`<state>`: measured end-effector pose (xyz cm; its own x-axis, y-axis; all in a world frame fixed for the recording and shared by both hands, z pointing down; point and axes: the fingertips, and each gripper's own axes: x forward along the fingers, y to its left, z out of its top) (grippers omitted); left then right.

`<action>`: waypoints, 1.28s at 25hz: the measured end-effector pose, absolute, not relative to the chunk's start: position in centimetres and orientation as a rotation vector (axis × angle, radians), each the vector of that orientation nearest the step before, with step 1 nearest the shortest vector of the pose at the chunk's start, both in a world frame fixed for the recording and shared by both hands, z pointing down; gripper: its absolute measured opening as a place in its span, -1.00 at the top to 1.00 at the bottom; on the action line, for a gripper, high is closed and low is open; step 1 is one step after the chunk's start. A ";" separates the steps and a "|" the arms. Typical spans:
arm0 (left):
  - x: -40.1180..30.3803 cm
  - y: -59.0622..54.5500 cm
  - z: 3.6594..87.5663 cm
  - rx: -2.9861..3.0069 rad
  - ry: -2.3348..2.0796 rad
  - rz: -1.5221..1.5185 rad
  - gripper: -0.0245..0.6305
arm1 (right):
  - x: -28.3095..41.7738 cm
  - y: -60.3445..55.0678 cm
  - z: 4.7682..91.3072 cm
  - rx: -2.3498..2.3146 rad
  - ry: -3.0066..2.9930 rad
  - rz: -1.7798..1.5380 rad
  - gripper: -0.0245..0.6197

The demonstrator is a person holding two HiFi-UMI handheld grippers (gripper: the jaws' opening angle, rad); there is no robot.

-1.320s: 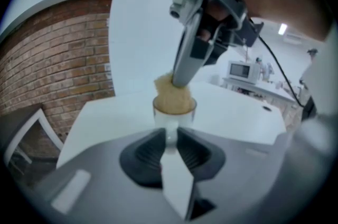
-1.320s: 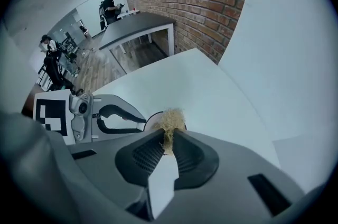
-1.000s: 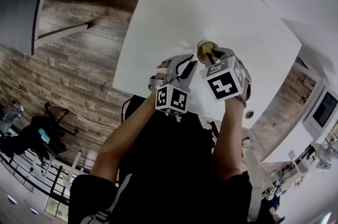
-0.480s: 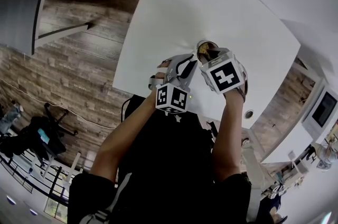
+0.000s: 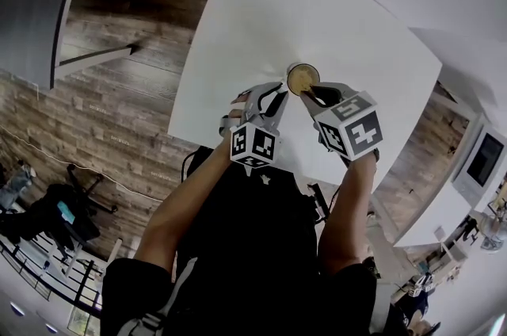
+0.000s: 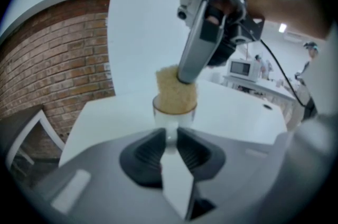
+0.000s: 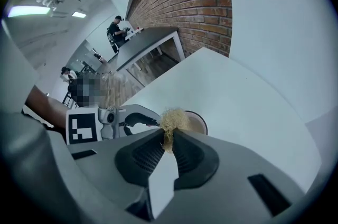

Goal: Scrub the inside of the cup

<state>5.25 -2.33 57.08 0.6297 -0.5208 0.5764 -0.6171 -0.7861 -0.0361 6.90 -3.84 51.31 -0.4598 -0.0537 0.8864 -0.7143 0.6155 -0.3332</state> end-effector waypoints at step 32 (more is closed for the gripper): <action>2.6 1.6 34.3 2.908 -1.278 0.296 0.91 | 13.7 2.4 32.3 1.801 -2.551 0.367 0.79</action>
<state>2.56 1.60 34.32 0.6618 -0.7346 0.1495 -0.7256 -0.6778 -0.1186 13.74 2.37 32.31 -0.3438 -0.9298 0.1317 -0.9292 0.3166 -0.1905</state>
